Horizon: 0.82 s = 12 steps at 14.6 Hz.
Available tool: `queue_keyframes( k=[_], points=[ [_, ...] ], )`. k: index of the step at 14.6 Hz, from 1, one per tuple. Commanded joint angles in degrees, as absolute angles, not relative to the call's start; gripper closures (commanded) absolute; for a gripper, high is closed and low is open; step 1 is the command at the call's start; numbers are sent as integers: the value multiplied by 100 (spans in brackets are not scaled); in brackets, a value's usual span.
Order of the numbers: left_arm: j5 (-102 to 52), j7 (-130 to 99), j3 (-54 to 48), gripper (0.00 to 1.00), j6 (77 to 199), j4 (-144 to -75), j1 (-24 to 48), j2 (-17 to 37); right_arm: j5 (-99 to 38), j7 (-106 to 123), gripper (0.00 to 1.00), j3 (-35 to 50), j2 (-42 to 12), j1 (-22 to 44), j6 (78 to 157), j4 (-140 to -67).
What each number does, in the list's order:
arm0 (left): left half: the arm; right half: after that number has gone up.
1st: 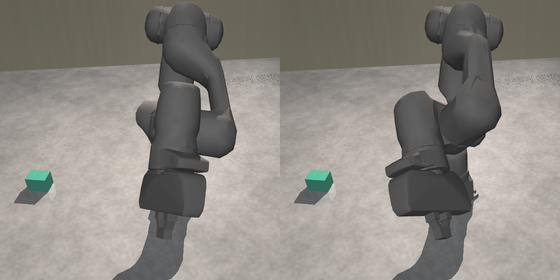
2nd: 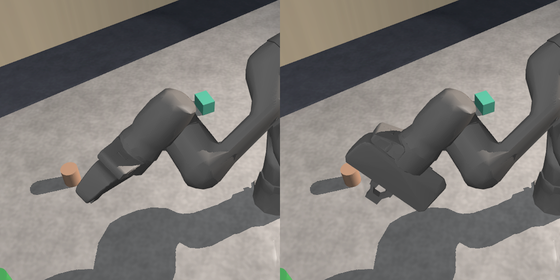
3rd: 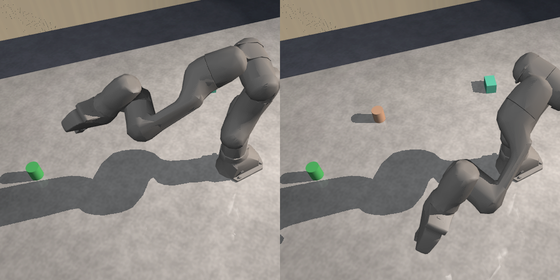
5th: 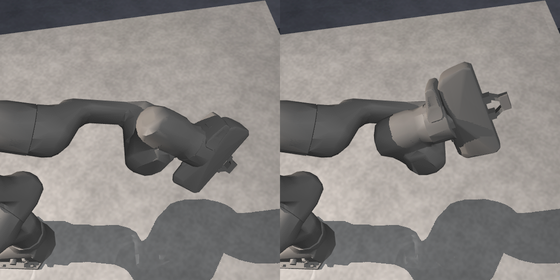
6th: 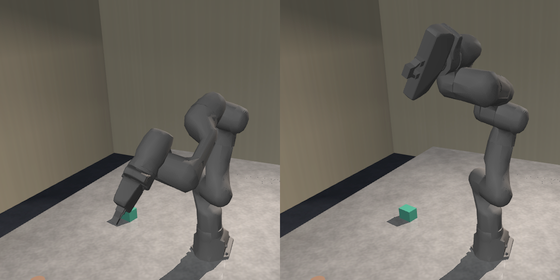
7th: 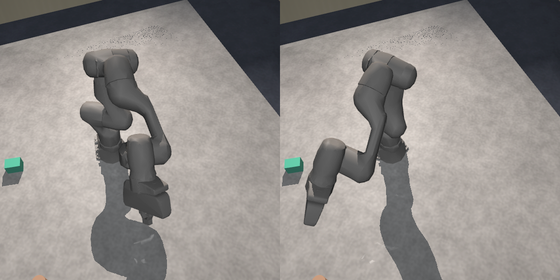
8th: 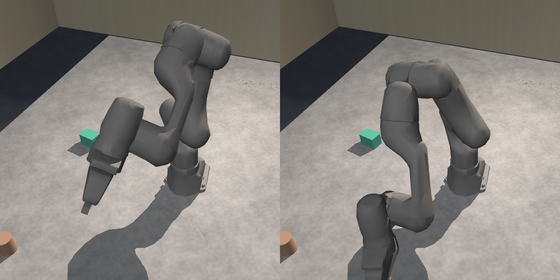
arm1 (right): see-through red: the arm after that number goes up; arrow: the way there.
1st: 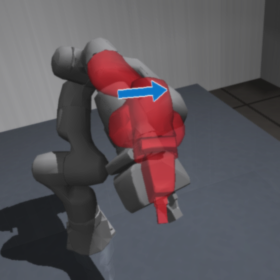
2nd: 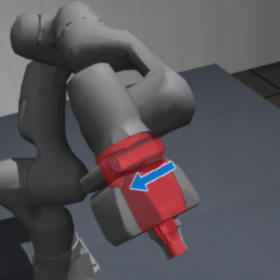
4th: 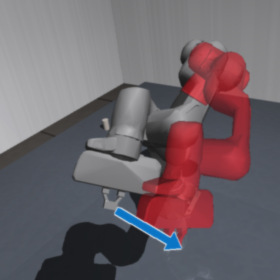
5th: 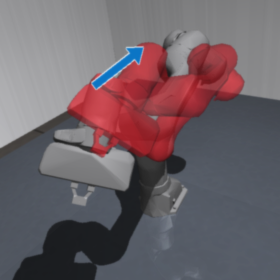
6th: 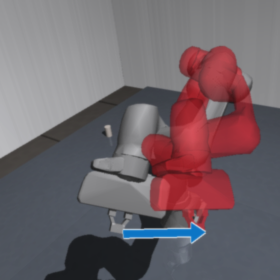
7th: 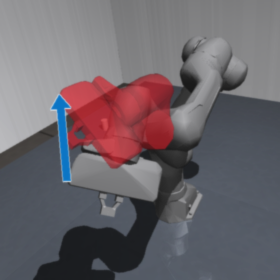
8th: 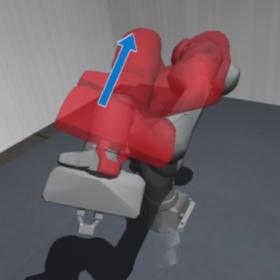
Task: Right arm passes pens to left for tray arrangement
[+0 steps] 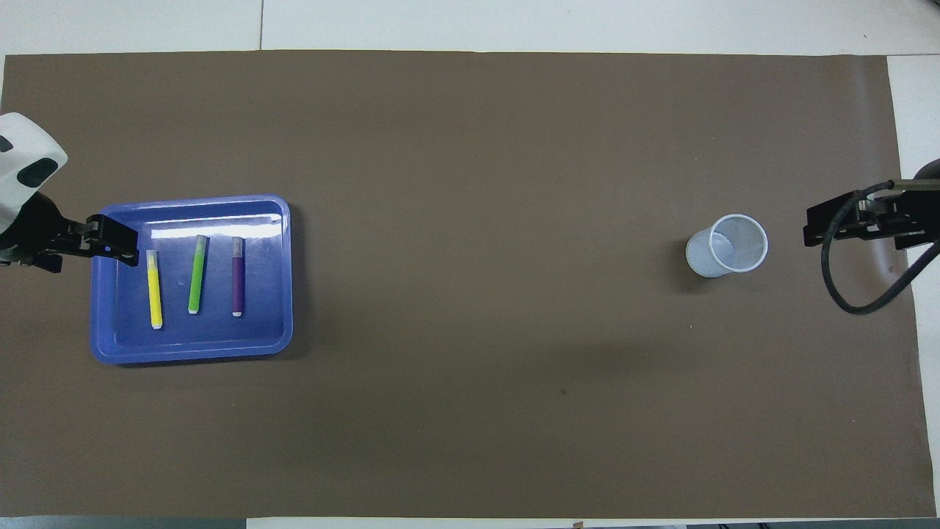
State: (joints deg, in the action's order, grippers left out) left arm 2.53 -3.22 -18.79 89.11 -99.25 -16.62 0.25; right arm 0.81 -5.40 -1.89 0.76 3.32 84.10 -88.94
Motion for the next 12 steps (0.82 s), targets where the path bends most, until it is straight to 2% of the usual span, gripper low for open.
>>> queue_keyframes(
  k=[1,5,8,12],
  points=[
    [149,-369,-970,0,8281,-9922,-785,-368,70,-483,0,-149,123,290,8543,-8983],
    [88,-710,-151,0,8375,-10169,262,-527,70,-483,0,-149,123,290,8604,-8991],
    [-9,-747,-35,0,8866,-9924,422,-405,70,-483,0,-149,123,290,8604,-8991],
    [26,-484,-123,0,8465,-9405,545,-282,70,-483,0,-149,123,281,8604,-8991]
  ],
)
